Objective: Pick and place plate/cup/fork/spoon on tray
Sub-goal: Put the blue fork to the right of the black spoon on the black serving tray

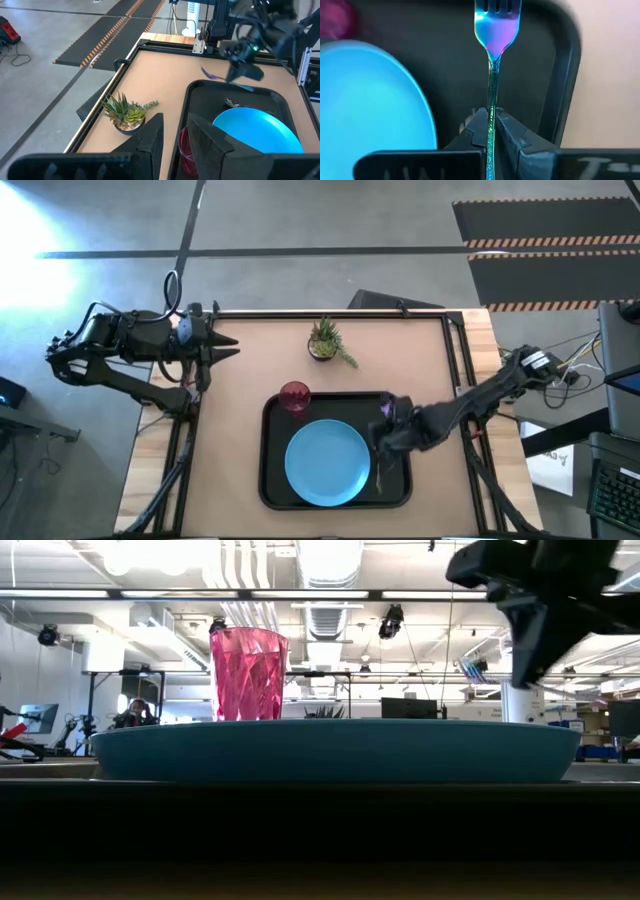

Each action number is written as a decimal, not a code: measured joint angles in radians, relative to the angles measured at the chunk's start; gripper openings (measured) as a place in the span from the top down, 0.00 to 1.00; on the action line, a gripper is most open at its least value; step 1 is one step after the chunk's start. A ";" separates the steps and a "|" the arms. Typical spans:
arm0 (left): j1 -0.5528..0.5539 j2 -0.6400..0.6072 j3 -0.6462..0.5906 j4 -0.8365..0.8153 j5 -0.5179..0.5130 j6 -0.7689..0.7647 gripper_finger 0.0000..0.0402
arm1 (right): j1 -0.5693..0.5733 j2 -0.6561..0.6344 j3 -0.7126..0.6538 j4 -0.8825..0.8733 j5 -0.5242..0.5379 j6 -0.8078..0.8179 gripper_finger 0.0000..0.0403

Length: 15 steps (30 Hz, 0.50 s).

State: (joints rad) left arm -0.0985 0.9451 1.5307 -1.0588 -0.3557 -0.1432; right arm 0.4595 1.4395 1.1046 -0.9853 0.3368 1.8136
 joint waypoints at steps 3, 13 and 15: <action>0.000 -0.001 0.000 0.000 0.000 0.001 0.82 | 0.043 0.053 0.002 0.036 -0.031 0.086 0.98; 0.000 -0.008 0.000 -0.020 0.000 0.002 0.82 | 0.155 0.153 0.080 0.030 -0.044 0.285 0.98; 0.000 -0.010 0.000 -0.041 0.000 0.002 0.82 | 0.177 0.165 0.081 0.028 -0.080 0.325 0.98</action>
State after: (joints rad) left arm -0.0986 0.9353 1.5311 -1.1000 -0.3554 -0.1413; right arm 0.6365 1.6049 1.1854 -0.9572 0.2566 2.1387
